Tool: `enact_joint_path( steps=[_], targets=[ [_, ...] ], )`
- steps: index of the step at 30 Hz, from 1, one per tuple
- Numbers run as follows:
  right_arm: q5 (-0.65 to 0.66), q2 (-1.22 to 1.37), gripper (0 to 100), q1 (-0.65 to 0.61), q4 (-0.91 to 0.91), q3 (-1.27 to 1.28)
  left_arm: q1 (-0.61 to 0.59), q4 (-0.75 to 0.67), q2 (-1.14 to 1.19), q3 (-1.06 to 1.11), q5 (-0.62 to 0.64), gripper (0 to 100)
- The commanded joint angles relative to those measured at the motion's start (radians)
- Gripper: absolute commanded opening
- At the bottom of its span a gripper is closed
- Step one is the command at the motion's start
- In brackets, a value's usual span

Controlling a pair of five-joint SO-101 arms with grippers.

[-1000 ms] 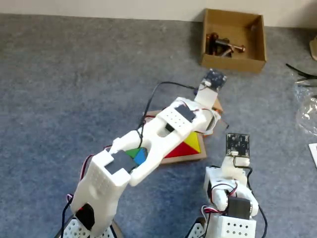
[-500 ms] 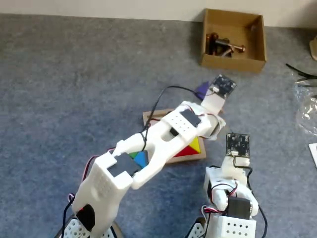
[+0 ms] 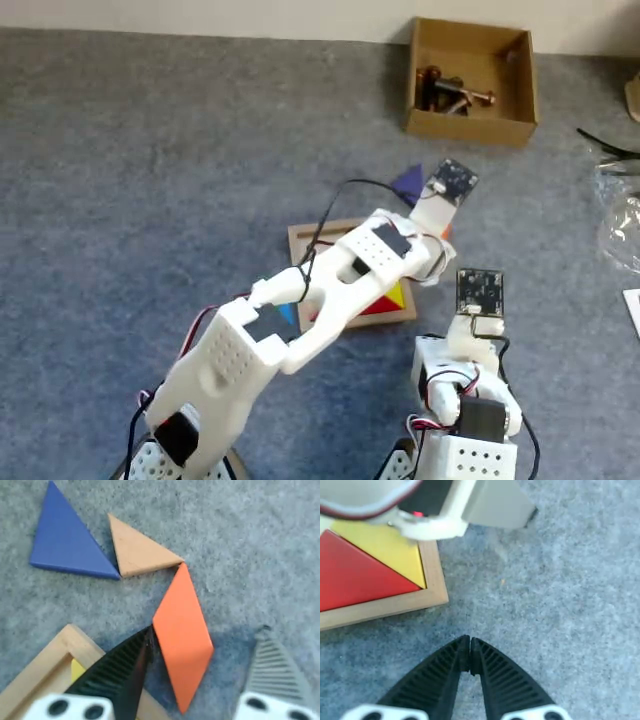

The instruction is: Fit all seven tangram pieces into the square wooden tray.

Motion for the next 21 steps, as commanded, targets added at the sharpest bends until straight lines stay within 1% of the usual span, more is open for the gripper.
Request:
enact_joint_path(
  steps=[1, 4, 6, 18, 21],
  targets=[
    [-0.011, -0.015, 0.5, -0.016, -0.018, 0.114, -0.025, -0.014, -0.012, -0.048, -0.020, 15],
    [-0.011, -0.015, 0.5, -0.016, -0.018, 0.114, -0.025, -0.014, -0.008, -0.048, -0.020, 9],
    [-0.011, -0.015, 0.5, -0.016, -0.018, 0.114, -0.025, -0.014, -0.008, -0.048, -0.021, 7],
    [-0.011, -0.015, 0.5, -0.016, -0.018, 0.114, -0.053, -0.006, -0.013, -0.047, -0.021, 7],
    [-0.011, -0.015, 0.5, -0.016, -0.018, 0.114, -0.053, -0.006, -0.015, -0.047, -0.028, 2]
  ],
)
